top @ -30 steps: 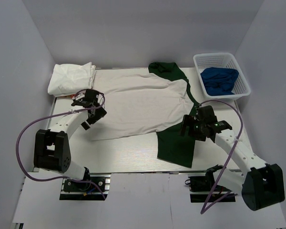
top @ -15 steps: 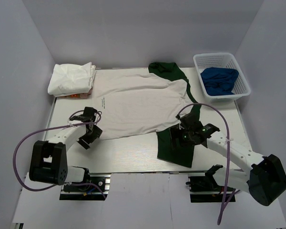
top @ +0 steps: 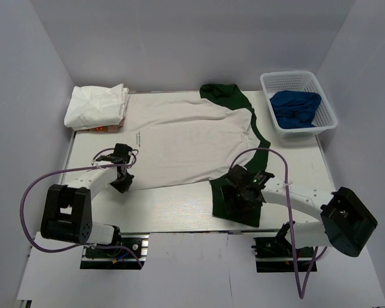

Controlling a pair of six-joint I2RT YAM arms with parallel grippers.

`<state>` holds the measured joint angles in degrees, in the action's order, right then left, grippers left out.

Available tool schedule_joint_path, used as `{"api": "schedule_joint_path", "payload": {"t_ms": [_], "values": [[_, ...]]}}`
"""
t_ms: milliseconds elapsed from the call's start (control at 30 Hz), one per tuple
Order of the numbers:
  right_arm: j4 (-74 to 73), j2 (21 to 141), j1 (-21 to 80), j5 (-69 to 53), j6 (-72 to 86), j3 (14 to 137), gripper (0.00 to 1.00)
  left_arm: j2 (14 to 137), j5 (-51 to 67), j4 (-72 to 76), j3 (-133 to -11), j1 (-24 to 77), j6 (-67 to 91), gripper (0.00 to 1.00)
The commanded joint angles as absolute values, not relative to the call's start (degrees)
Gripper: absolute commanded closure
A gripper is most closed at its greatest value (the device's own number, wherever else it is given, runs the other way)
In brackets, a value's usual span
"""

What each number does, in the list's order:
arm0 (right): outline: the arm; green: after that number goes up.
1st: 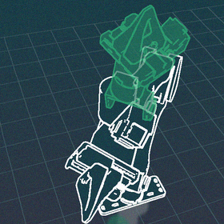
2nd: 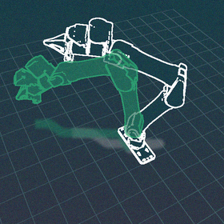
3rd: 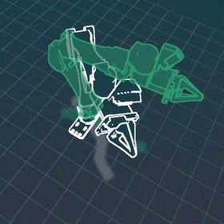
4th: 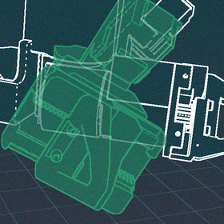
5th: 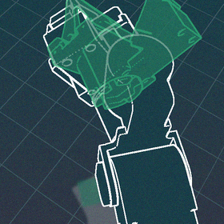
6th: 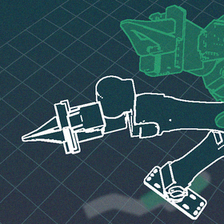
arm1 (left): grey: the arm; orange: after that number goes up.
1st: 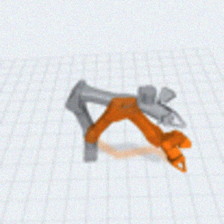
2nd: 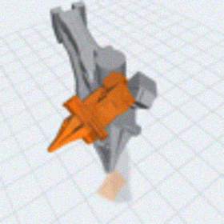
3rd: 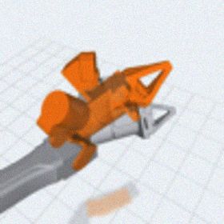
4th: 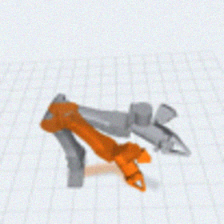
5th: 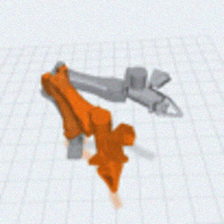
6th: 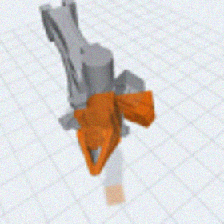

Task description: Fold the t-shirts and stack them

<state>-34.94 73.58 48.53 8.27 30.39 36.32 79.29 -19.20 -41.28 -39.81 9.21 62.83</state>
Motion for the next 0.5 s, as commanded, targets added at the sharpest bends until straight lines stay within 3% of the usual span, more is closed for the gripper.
{"api": "schedule_joint_path", "payload": {"t_ms": [0, 33, 133, 167, 267, 467], "values": [[-37.53, 73.91, 49.13, 8.44, 35.5, 33.5, 0.1, 79.54, -23.03, -42.19, -39.2, 9.05, 63.19, 1.0], [-37.27, 74.35, 49.13, 7.48, 35.59, 32.88, 0.1, 79.54, -23.03, -42.19, -39.2, 9.05, 63.19, 1.0], [-37.88, 74.71, 49.48, 7.82, 36.04, 33.05, 0.25, 79.54, -21.72, -41.57, -39.2, 9.05, 62.67, 1.0], [-38.84, 74.53, 49.4, 8.0, 36.3, 33.74, 0.52, 79.54, -21.71, -41.05, -39.2, 9.05, 62.67, 1.0], [-42.69, 73.31, 49.92, 7.82, 37.79, 35.94, 1.0, 79.54, -21.71, -42.71, -40.6, 9.05, 62.67, 1.0], [-47.9, 66.1, 50.63, 2.22, 42.27, 34.02, 1.0, 76.65, -22.94, -47.72, -40.7, 9.05, 62.67, 1.0]]}}
